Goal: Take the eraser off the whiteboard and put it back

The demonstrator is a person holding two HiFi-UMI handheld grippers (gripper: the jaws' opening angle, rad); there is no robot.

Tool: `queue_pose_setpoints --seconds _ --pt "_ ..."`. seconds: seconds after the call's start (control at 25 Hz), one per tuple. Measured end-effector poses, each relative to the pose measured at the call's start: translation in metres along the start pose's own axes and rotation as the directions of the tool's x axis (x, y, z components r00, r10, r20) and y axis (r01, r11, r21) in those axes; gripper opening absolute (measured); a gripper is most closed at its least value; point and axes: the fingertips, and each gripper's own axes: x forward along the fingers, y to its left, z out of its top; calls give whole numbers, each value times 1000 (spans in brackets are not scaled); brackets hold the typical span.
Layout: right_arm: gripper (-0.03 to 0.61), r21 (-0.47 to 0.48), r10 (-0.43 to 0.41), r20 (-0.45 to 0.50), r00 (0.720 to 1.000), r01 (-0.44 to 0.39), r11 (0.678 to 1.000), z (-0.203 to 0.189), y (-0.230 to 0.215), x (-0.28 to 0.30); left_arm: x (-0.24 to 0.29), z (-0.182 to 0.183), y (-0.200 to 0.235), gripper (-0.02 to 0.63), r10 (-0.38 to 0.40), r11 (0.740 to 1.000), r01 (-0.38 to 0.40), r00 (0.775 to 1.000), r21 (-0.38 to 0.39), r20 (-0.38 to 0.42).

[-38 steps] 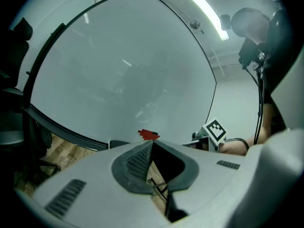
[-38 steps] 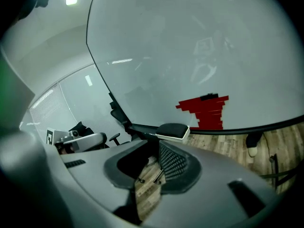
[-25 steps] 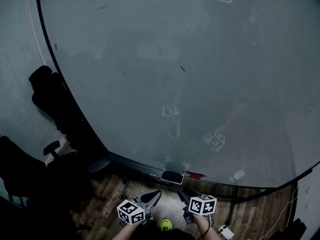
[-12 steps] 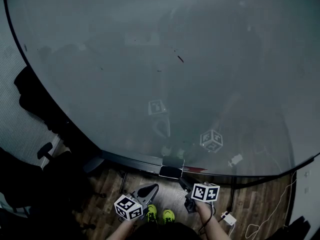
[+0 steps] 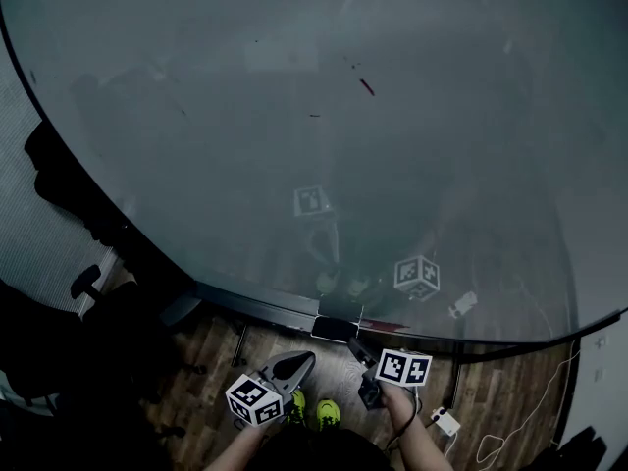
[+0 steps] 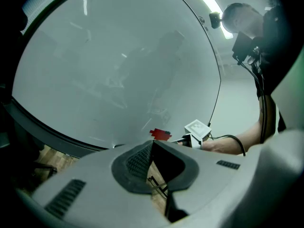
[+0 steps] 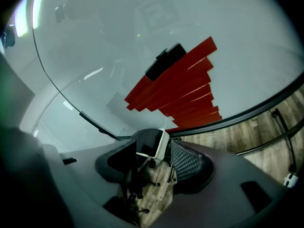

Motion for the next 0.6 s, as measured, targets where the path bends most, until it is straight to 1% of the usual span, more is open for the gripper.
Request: queue_pose_setpoints --seconds 0.28,0.44,0.6 --pt "247 54 21 -2 1000 -21 998 6 -4 11 -9 -5 -1 6 24 1000 -24 1000 -20 1" --pt "250 60 16 -16 1000 -15 998 8 -10 16 -12 -6 2 6 44 999 -44 999 -27 3" --pt "253 88 43 -25 999 -40 995 5 -8 21 -15 -7 5 6 55 998 -55 998 -32 4"
